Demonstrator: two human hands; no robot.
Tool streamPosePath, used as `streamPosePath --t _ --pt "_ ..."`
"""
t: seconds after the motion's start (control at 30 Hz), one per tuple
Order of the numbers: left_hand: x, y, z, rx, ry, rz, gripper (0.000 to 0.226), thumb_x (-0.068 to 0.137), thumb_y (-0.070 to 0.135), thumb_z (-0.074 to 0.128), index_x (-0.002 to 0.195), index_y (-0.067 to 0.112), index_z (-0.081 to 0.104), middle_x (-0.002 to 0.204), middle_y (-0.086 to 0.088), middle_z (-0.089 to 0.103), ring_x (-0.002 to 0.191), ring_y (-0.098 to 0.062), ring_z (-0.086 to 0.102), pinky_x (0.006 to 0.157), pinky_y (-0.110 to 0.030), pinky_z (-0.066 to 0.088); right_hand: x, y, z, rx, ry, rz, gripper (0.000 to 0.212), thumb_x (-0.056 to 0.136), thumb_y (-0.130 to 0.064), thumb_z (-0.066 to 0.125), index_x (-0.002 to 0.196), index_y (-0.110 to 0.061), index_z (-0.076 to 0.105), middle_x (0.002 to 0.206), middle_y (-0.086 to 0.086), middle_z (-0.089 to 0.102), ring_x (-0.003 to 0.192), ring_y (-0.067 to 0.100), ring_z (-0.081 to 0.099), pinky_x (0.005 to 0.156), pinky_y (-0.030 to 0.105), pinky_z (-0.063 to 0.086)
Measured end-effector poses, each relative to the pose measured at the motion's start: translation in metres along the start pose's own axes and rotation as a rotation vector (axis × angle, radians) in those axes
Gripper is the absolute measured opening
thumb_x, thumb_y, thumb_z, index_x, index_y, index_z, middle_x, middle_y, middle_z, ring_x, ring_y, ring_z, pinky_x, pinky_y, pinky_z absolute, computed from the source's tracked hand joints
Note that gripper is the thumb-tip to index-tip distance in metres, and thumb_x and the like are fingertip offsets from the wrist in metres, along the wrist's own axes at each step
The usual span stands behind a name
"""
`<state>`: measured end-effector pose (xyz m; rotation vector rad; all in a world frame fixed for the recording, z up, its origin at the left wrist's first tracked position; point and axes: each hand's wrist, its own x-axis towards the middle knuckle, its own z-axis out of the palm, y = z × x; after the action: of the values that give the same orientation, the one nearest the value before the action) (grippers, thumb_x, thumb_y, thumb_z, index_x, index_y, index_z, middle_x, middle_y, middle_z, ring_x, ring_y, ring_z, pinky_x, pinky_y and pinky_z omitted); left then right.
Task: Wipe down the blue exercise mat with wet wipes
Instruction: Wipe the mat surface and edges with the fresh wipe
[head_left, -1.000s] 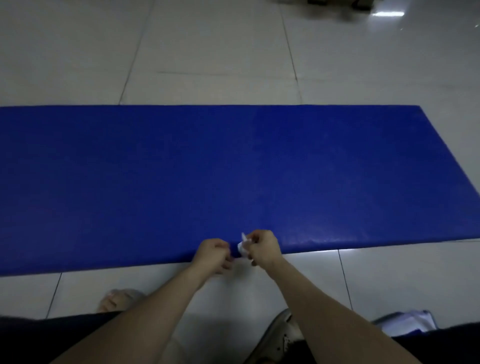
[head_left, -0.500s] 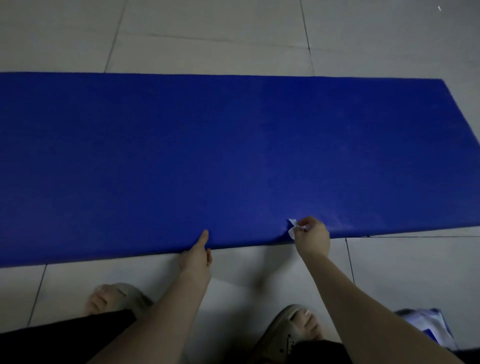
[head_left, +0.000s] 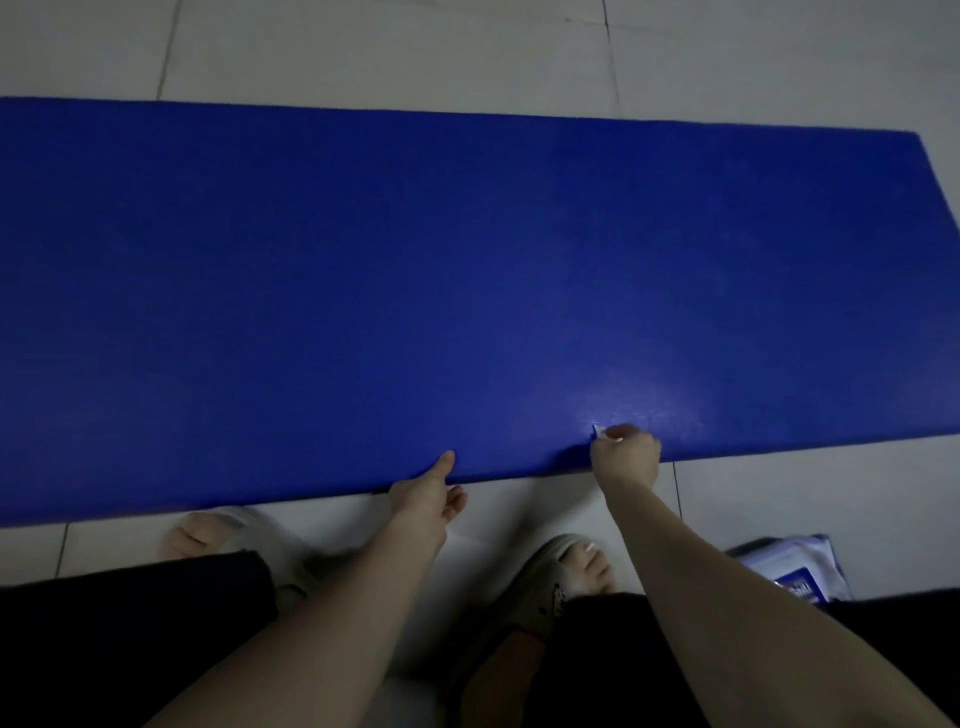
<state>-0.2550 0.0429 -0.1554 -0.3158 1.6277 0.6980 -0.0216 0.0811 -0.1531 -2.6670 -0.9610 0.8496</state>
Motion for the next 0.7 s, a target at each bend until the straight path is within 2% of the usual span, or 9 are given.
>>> streamPosePath --t 0.07,0.13,0.27,0.37,0.43,0.5,0.57,0.63,0.7 --pt "0.003 0.001 -0.002 0.220 0.048 -0.012 0.035 0.087 0.035 0.079 0.093 0.007 0.060 0.078 -0.009 0.061 0.065 -0.022 0.060 0.057 -0.033 0.056 -0.002 0.007 -0.001 0.000 -0.015 -0.033 0.023 0.093 -0.015 0.063 0.115 -0.010 0.068 0.124 0.015 0.052 0.072 0.018 0.046 0.079 0.027 0.039" --pt "0.007 0.010 -0.008 0.541 0.088 0.043 0.044 0.088 0.047 0.075 0.078 0.006 0.060 0.064 -0.007 0.061 0.056 -0.022 0.059 0.060 -0.035 0.056 0.000 0.008 0.000 -0.006 -0.029 -0.074 0.022 0.093 -0.018 0.065 0.113 -0.011 0.071 0.122 0.015 0.060 0.076 0.019 0.052 0.077 0.025 0.040" --pt "0.002 0.044 -0.020 1.211 0.144 0.334 0.048 0.085 0.059 0.068 0.086 0.012 0.058 0.081 -0.002 0.064 0.070 -0.023 0.062 0.058 -0.030 0.046 0.005 0.008 -0.010 -0.005 -0.064 -0.083 0.015 0.091 -0.012 0.067 0.104 -0.007 0.073 0.098 0.007 0.066 0.083 0.025 0.059 0.078 0.029 0.047" --pt "-0.006 0.084 -0.016 1.550 0.233 0.542 0.050 0.080 0.063 0.072 0.084 0.017 0.052 0.086 0.000 0.061 0.077 -0.022 0.059 0.059 -0.029 0.042 0.009 0.004 -0.016 0.059 -0.034 -0.060 0.015 0.086 -0.016 0.071 0.099 -0.009 0.070 0.091 0.009 0.069 0.084 0.029 0.064 0.078 0.035 0.055" --pt "-0.004 0.111 -0.014 1.716 0.279 0.631 0.061 0.072 0.071 0.074 0.096 0.018 0.056 0.102 -0.002 0.062 0.090 -0.023 0.059 0.067 -0.031 0.046 0.011 0.000 -0.016 0.098 -0.027 -0.043 0.013 0.090 -0.016 0.068 0.099 -0.010 0.060 0.087 0.006 0.062 0.084 0.028 0.062 0.077 0.037 0.053" --pt "0.007 0.130 -0.015 1.855 0.300 0.643 0.086 0.063 0.081 0.073 0.120 0.019 0.056 0.124 -0.006 0.057 0.112 -0.026 0.056 0.083 -0.036 0.049 0.016 -0.001 -0.015 0.116 -0.003 -0.054 0.015 0.093 -0.014 0.064 0.101 -0.011 0.052 0.089 0.004 0.055 0.085 0.027 0.059 0.078 0.038 0.051" --pt "0.019 0.137 -0.020 1.914 0.263 0.600 0.106 0.059 0.087 0.070 0.137 0.019 0.049 0.141 -0.008 0.047 0.127 -0.028 0.048 0.096 -0.040 0.049 0.019 0.000 -0.009 0.048 0.013 -0.094 0.013 0.088 -0.011 0.066 0.096 -0.010 0.056 0.099 0.010 0.057 0.080 0.027 0.058 0.075 0.036 0.050" --pt "0.027 0.136 -0.026 1.905 0.195 0.579 0.114 0.060 0.089 0.068 0.145 0.017 0.041 0.149 -0.008 0.039 0.131 -0.028 0.046 0.099 -0.041 0.049 0.019 0.005 0.000 -0.002 0.001 -0.101 0.005 0.086 -0.013 0.065 0.084 -0.010 0.061 0.098 0.016 0.062 0.074 0.026 0.059 0.072 0.035 0.051" --pt "0.029 0.136 -0.029 1.900 0.148 0.588 0.113 0.062 0.088 0.067 0.145 0.015 0.040 0.150 -0.008 0.036 0.127 -0.027 0.050 0.096 -0.041 0.051 0.016 0.008 0.004 -0.022 0.028 -0.113 0.017 0.092 -0.019 0.059 0.078 -0.010 0.063 0.094 0.018 0.064 0.069 0.023 0.057 0.070 0.034 0.048"
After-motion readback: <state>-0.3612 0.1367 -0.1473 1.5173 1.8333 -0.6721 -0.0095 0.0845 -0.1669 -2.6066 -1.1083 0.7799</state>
